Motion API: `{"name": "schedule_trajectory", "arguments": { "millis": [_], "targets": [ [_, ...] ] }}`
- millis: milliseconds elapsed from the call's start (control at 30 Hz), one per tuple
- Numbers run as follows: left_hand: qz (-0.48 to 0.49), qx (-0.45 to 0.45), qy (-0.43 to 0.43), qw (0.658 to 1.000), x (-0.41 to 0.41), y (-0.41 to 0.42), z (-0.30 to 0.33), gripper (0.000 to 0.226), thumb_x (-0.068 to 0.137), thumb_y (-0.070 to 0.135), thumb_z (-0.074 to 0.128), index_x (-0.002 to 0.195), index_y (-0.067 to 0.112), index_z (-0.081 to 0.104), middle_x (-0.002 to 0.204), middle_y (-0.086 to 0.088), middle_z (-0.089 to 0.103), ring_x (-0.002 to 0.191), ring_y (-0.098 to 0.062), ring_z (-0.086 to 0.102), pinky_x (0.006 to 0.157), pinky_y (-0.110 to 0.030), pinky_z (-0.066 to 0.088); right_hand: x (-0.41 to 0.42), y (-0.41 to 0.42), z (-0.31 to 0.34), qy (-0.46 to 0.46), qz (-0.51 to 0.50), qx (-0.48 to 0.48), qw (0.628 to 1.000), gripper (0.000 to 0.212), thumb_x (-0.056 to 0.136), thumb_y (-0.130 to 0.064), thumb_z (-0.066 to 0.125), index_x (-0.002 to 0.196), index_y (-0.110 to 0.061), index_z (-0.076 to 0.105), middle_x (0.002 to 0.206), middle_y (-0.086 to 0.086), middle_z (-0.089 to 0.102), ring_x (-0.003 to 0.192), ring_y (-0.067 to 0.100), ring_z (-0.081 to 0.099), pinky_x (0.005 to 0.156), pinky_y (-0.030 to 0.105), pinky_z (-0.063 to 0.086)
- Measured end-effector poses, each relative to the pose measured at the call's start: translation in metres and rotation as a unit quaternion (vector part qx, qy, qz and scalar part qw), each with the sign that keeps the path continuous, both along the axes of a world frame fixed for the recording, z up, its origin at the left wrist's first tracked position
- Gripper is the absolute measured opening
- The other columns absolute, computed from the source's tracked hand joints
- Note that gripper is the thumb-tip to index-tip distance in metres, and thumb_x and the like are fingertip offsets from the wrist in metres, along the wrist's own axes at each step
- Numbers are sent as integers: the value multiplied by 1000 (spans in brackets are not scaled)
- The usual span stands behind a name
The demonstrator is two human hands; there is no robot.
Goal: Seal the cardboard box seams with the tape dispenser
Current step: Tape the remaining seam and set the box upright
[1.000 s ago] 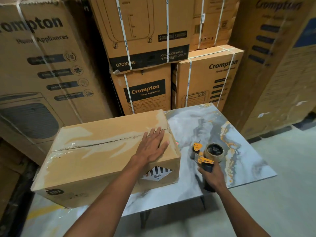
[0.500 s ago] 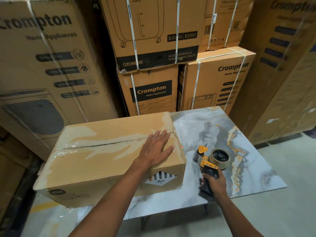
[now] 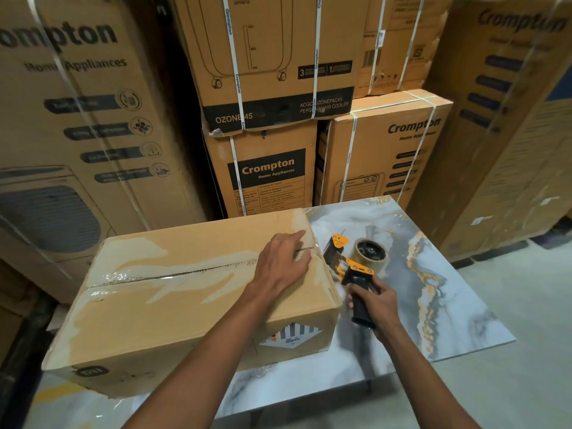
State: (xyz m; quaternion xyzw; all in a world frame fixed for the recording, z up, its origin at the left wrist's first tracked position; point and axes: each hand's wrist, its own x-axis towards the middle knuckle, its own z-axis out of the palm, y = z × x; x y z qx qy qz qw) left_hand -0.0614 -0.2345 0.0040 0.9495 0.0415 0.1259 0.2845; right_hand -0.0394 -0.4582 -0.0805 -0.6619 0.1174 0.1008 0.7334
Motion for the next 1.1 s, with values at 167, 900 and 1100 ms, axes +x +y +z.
{"name": "schedule_trajectory", "arguments": {
  "millis": [167, 900, 1100],
  "targets": [
    [-73, -116, -16, 990, 28, 4, 19, 73, 95, 33, 64, 158, 18, 31, 162, 0, 34, 150, -14, 28, 123, -34, 25, 13, 23, 67, -84, -7, 11, 996, 30, 79, 6, 76, 103, -12, 73, 83, 12, 73, 58, 26, 64, 55, 35, 58],
    [87, -452, -74, 884, 107, 41, 12, 55, 92, 11, 67, 141, 31, 53, 109, 13, 76, 99, -7, 71, 92, -38, 58, 108, 67, 124, -186, 49, -124, 973, 42, 75, 2, 80, 106, -25, 72, 96, 6, 74, 61, 30, 70, 54, 40, 61],
    [140, -431, -98, 886, 146, 55, 10, 45, 89, 2, 63, 131, 17, 62, 97, 3, 78, 93, -2, 70, 83, -15, 51, 146, 73, 127, -222, 64, -154, 961, 52, 73, 3, 79, 107, -35, 70, 96, 10, 71, 61, 31, 71, 53, 40, 61]
  ]
}}
